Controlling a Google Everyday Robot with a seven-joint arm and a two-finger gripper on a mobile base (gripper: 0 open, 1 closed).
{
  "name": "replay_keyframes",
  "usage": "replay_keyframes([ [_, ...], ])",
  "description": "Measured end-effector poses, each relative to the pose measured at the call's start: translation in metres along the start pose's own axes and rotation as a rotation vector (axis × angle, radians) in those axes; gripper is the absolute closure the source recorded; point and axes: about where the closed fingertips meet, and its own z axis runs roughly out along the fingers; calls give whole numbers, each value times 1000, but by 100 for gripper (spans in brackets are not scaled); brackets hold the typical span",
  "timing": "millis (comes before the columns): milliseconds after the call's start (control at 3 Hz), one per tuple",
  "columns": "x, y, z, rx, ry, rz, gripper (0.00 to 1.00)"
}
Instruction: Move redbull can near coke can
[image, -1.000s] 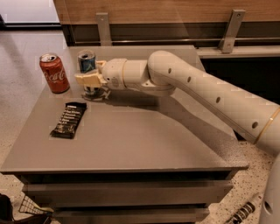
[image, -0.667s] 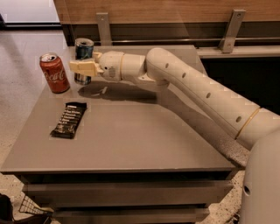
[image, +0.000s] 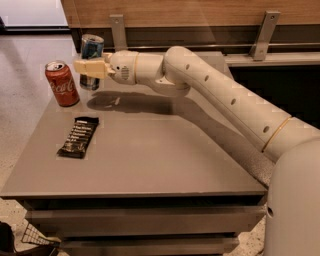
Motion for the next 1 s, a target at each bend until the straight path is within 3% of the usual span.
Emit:
replay_keyframes([
  [333, -1, 4, -5, 32, 80, -45, 100],
  [1000, 11, 19, 4, 59, 166, -147, 100],
])
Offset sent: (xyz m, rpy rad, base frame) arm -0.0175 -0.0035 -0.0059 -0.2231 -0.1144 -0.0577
